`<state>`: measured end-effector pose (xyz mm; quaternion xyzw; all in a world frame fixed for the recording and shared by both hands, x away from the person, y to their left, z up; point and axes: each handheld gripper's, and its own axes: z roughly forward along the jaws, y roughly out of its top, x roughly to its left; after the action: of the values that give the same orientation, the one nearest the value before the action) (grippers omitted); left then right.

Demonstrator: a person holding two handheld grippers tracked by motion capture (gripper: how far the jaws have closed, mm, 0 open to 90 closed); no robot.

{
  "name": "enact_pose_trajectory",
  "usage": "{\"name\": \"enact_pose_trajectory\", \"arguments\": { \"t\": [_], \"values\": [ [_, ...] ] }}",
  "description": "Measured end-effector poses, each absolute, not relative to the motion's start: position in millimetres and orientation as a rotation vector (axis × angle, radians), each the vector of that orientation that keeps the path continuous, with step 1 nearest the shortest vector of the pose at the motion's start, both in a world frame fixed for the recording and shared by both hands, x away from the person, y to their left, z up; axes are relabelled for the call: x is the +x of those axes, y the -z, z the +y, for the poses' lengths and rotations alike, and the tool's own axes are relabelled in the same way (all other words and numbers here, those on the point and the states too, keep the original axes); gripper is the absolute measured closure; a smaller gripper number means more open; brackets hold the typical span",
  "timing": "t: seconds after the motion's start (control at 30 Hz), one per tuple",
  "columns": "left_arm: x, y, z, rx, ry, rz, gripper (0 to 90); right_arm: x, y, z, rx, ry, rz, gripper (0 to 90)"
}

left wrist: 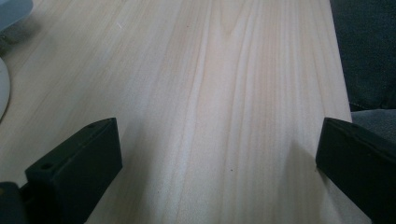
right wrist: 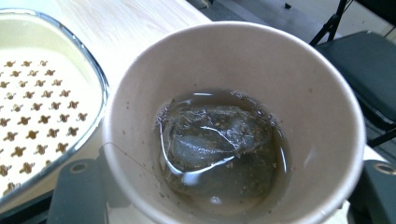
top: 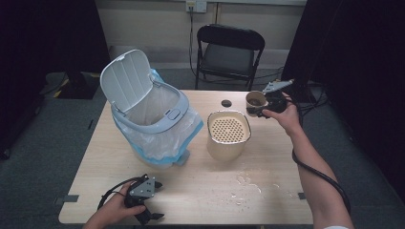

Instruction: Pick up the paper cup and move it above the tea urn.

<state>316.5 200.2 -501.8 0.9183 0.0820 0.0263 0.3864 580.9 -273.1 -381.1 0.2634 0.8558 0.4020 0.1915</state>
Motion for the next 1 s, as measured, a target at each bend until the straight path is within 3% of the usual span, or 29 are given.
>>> {"name": "enact_pose_trajectory", "arguments": {
  "t": [1.0],
  "values": [
    [316, 502, 200, 2.337, -0.068, 0.211, 0.0, 544, 344, -230, 0.324, -0.840, 2.251, 28.1]
  ]
}}
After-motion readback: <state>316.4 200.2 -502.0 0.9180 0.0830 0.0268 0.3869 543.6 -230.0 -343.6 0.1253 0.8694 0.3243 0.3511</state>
